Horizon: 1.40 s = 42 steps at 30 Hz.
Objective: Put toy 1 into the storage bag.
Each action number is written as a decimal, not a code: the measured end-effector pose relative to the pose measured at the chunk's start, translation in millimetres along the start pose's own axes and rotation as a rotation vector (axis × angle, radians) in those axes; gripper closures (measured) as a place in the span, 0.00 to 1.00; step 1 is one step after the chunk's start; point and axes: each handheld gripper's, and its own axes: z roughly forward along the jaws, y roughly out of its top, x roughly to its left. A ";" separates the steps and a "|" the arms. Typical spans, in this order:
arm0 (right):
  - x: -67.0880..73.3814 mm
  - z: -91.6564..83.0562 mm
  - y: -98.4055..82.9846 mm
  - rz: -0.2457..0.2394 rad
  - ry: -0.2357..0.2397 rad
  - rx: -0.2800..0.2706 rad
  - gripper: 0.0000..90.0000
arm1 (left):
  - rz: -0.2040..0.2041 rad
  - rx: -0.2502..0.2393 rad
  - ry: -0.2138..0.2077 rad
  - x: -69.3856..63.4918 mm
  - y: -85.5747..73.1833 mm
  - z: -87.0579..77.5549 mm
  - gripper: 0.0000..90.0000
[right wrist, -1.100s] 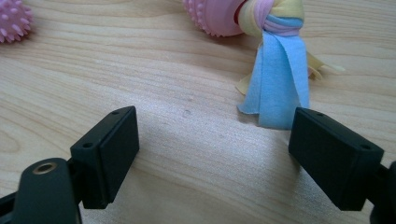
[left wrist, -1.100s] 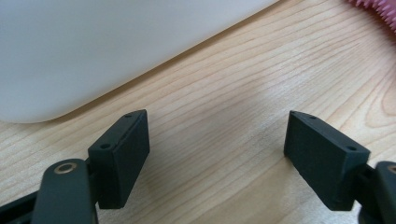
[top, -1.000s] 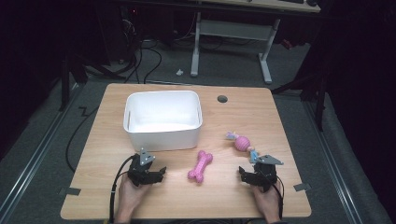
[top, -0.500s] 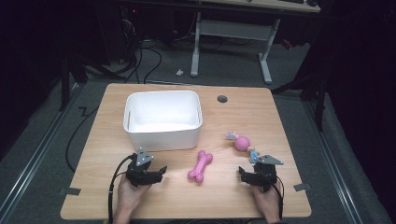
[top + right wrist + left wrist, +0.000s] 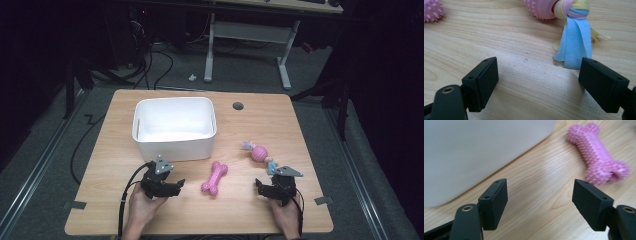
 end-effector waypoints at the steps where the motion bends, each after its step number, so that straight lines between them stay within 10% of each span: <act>1: 0.0 0.0 0.0 0.000 0.000 0.000 0.18 | 0.000 0.000 0.000 0.0 0.0 0.0 0.32; 42: 2.3 -1.6 -1.5 -0.016 0.017 -0.001 0.18 | 0.085 0.105 -0.110 -67.9 61.5 63.4 0.30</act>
